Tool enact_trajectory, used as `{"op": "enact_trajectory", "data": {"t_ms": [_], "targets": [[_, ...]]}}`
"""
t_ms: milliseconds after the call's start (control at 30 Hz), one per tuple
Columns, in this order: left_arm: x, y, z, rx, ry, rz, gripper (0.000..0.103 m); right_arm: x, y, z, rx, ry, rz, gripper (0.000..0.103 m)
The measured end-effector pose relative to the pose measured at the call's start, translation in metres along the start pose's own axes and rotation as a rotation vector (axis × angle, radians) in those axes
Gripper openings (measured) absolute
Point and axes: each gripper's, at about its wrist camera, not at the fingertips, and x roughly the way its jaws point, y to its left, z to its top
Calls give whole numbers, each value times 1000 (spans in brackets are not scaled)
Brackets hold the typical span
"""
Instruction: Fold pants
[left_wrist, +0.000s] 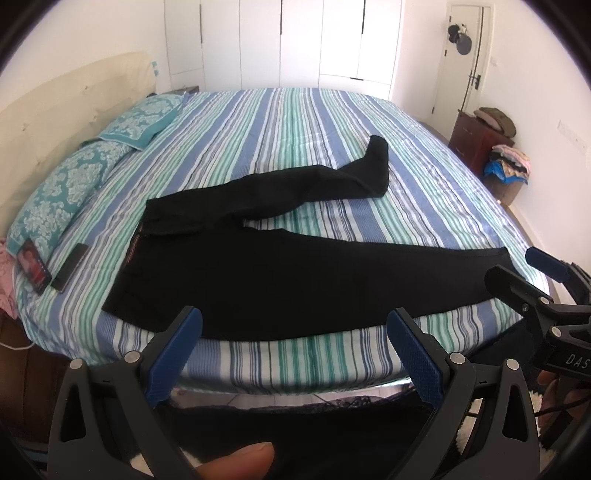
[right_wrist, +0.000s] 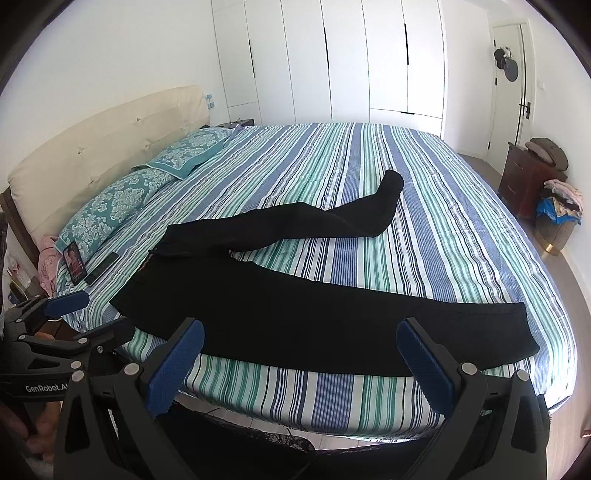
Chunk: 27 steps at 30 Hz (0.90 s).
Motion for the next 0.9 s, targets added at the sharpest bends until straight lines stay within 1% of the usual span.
{"op": "enact_trajectory", "data": {"t_ms": [100,300,467,600,900], "targets": [[-2,1,1,-4,-11,-10,101,1,-1,0,10,3,-5,103],[-4,8,2,-47,-21,-45,101,4,-3,-2,12,23,-11,103],[-6,6,4,-43,-25,-43,101,6,-3,-4,12,31,-12,103],[-6,4,3,-31,-27,-43,101,4,-2,-4,0,13,-13,103],[-2,6,2,-31,-7,-36,101,4,-2,-4,1,20,-15,103]]}}
